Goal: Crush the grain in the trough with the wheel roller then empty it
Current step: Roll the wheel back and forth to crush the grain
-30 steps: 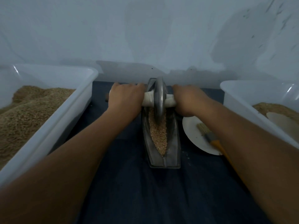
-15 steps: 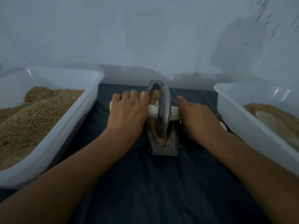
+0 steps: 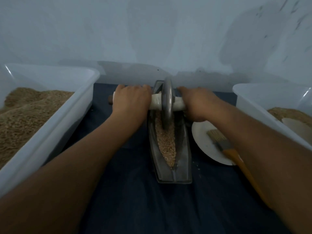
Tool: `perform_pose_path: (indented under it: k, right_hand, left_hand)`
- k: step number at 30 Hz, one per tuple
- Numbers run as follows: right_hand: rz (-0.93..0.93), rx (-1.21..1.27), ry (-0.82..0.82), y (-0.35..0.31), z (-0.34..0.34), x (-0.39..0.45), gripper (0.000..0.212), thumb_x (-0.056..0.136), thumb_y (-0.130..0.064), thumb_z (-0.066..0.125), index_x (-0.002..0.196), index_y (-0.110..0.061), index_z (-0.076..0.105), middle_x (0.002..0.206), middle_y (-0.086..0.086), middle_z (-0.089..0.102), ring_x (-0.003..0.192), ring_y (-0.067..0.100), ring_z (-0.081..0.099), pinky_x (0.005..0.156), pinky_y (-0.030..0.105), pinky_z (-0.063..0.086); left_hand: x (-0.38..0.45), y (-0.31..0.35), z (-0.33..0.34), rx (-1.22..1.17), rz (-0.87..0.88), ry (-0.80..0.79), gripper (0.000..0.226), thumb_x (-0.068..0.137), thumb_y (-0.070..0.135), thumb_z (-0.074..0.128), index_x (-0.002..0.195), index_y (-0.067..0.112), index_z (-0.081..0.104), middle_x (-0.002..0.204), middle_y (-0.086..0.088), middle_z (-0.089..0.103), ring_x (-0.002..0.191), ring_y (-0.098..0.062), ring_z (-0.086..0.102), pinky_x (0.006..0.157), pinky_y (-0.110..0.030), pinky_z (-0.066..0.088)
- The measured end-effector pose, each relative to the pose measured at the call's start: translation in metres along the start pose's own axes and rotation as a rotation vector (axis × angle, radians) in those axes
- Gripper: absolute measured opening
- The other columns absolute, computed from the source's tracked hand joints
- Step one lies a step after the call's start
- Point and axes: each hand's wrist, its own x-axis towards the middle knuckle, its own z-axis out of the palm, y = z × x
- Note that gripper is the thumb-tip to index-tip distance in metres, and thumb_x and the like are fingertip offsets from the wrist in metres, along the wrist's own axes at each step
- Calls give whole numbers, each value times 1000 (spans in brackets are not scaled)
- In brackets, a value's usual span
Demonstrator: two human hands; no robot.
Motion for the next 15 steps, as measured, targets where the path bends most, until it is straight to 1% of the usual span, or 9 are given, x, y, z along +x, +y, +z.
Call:
perform_pose_path:
  k: [2,3,5,7,10,11,13,15]
  right_hand:
    - [8,9,-67,3,-1,12,67,80,-26,73,140,-17,43,126,15,61,111,36,59,85,39,49]
    - [16,16,-106,4,-2,18,68,79,-26,74,139,-19,45,125,14,62,111,35,59,86,40,50]
    - [20,28,-180,4,-6,26,69,77,-25,74,140,-22,47,124,11,63,110,33,60,85,37,49]
    - [13,33,-205,3,-10,29,66,77,-24,74,139,-22,49,123,11,63,108,32,61,81,34,47]
    - [11,-11,-121,2,-8,22,62,79,-24,72,136,-19,48,122,13,63,108,34,60,80,36,49]
    - [10,-24,-90,1,-8,17,61,80,-23,71,136,-17,47,121,14,63,107,35,60,78,37,49]
    - [-3,-23,-35,-3,-8,6,58,82,-22,69,134,-15,46,118,16,62,103,36,61,71,34,44]
    - [-28,-22,8,-7,-10,-7,53,84,-19,67,132,-13,46,115,16,63,100,36,61,68,34,40]
  left_hand:
    - [11,-1,3,-1,6,-18,19,86,13,62,101,18,51,99,-7,64,89,-30,63,70,-35,31]
    - [16,-2,4,-3,5,-26,18,87,12,60,103,17,53,100,-8,64,90,-31,63,70,-36,31]
    - [21,-3,6,-9,2,-29,18,88,12,59,105,17,56,101,-8,65,93,-32,63,71,-35,31]
    - [20,-3,6,-19,2,-31,16,88,12,59,102,18,54,101,-8,64,92,-32,63,71,-35,31]
    - [13,-4,7,-28,2,-15,21,85,12,63,104,17,53,99,-7,64,89,-30,63,71,-34,30]
    - [9,-4,6,-36,-1,-15,24,85,12,64,105,16,52,98,-7,64,89,-29,63,72,-34,30]
    - [-1,-4,3,-50,-5,-17,28,83,12,65,106,15,49,100,-7,63,89,-29,62,74,-35,29]
    - [-13,-2,-1,-52,-8,-3,33,81,12,67,106,15,46,101,-8,62,90,-29,61,74,-37,29]
